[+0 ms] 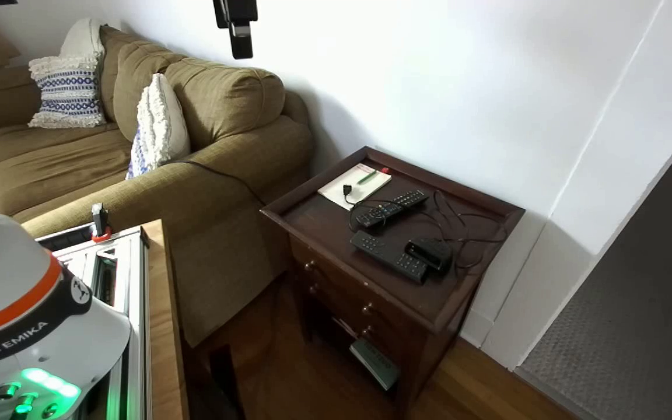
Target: Press a button on the black alarm clock
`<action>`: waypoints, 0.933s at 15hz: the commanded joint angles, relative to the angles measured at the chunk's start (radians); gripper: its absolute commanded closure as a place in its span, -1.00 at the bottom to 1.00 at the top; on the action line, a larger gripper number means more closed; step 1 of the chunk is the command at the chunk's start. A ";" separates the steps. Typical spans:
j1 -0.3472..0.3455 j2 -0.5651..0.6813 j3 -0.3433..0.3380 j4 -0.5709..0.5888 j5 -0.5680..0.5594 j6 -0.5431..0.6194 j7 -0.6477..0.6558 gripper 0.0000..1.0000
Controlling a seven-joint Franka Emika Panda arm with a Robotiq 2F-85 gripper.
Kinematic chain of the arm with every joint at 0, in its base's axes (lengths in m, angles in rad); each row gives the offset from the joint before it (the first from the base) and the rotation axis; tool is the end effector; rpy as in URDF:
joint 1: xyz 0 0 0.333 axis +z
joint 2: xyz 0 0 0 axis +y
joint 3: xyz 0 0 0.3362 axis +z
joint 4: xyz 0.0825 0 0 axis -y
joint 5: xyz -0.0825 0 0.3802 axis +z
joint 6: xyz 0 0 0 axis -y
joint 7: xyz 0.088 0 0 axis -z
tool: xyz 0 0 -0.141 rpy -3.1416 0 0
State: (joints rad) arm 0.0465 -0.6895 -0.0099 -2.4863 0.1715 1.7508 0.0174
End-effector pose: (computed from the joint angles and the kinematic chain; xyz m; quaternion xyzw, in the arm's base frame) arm 0.3196 0.0324 0.4971 -0.9959 0.0065 0.0254 0.0863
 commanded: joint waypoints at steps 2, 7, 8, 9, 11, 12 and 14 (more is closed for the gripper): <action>-0.009 0.001 0.007 0.002 0.004 -0.003 -0.005 -1.00; -0.004 0.120 -0.015 0.033 0.052 0.090 -0.022 -1.00; -0.001 0.153 -0.018 0.040 0.067 0.115 -0.021 -1.00; 0.004 0.187 -0.022 0.048 0.083 0.136 -0.032 -1.00; 0.003 0.259 -0.023 0.067 0.103 0.190 -0.037 -1.00; 0.002 0.297 -0.027 0.078 0.112 0.210 -0.047 -1.00; -0.004 0.369 -0.033 0.099 0.130 0.259 -0.058 -1.00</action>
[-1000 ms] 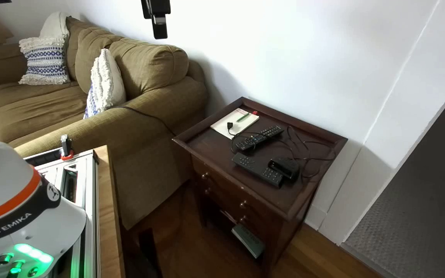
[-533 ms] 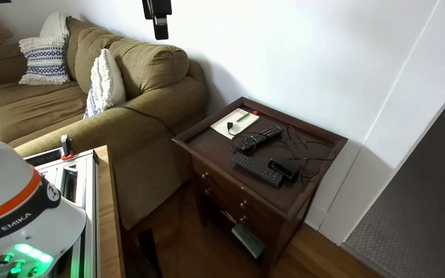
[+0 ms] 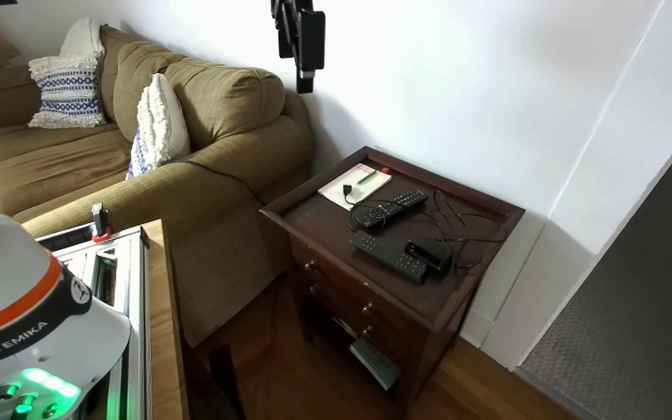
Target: Press a button on the black alarm clock
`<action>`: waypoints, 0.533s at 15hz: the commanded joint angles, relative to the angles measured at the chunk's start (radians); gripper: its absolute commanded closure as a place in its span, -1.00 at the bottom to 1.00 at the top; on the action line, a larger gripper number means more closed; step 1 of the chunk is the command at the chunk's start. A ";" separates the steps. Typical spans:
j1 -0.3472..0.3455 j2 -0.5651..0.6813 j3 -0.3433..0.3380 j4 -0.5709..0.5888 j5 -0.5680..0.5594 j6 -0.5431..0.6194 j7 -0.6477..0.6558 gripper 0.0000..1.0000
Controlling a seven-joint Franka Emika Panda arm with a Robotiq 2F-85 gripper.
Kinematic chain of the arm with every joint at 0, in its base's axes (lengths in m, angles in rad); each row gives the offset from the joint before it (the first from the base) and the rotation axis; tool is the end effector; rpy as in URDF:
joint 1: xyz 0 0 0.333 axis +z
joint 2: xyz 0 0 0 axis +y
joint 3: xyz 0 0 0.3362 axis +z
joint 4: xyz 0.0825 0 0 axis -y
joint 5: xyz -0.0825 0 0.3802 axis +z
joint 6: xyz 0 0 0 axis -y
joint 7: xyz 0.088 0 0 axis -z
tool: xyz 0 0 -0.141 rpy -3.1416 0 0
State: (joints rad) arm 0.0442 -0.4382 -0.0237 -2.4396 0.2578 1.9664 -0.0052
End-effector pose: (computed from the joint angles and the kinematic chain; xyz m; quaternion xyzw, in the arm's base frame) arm 0.3957 0.0324 0.4478 -0.9916 0.0377 0.0187 0.1225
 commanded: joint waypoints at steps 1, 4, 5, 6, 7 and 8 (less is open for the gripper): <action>-0.005 0.158 -0.024 0.063 0.051 0.067 -0.039 -1.00; -0.008 0.270 -0.037 0.096 0.090 0.139 -0.087 -1.00; -0.011 0.304 -0.036 0.106 0.092 0.160 -0.093 -1.00; -0.016 0.348 -0.039 0.123 0.097 0.173 -0.102 -1.00; -0.022 0.382 -0.041 0.139 0.105 0.186 -0.107 -1.00; -0.028 0.419 -0.040 0.158 0.109 0.200 -0.113 -1.00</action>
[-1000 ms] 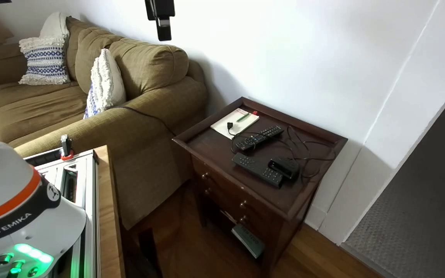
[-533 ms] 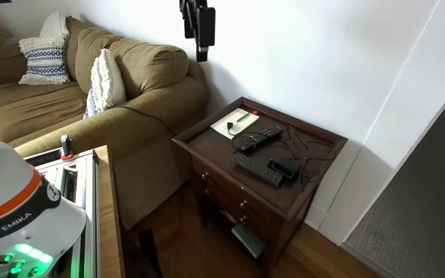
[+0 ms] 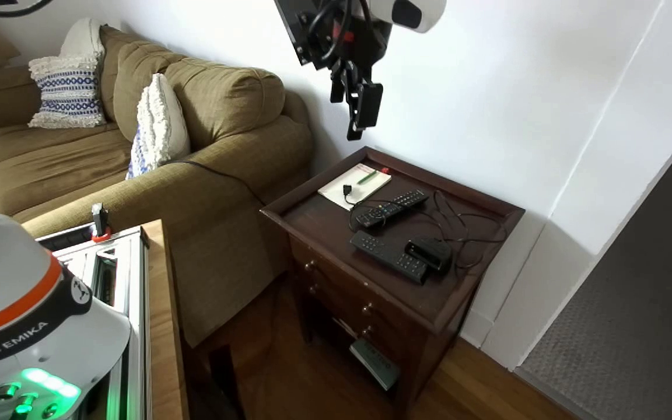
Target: Press a button on the black alarm clock
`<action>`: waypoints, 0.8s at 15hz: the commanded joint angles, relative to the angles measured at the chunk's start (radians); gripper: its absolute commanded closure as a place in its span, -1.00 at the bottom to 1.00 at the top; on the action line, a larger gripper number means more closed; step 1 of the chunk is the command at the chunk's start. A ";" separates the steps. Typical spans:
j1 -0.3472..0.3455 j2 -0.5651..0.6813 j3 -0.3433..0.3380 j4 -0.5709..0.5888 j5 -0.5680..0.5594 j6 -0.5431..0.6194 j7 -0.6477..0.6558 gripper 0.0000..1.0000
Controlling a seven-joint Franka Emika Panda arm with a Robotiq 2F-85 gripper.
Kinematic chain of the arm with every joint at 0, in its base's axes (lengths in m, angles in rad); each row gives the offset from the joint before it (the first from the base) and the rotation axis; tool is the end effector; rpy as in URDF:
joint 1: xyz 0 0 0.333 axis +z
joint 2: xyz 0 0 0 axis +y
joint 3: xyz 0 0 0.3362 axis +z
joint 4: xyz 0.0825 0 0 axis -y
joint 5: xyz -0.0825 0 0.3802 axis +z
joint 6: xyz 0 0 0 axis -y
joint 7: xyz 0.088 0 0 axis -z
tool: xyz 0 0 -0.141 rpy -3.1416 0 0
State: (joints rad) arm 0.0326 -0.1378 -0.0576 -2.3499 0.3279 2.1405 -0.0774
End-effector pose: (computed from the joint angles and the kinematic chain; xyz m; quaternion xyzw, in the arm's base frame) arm 0.4699 0.0112 0.3722 -0.9875 0.0667 0.0287 0.1397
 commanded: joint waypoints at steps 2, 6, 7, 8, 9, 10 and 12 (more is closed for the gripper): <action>-0.028 0.183 0.000 0.105 0.039 0.061 -0.031 -1.00; -0.050 0.301 0.009 0.187 0.030 0.126 -0.004 -1.00; -0.056 0.328 0.010 0.209 0.029 0.139 -0.001 -1.00; -0.061 0.347 0.013 0.226 0.032 0.141 0.000 -1.00; -0.068 0.366 0.015 0.246 0.039 0.138 -0.003 -1.00; -0.081 0.377 0.024 0.269 0.063 0.078 -0.035 -1.00; -0.074 0.351 0.024 0.232 0.022 0.118 -0.007 -1.00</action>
State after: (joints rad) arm -0.0245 0.2141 -0.0511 -2.1179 0.3560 2.2591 -0.0886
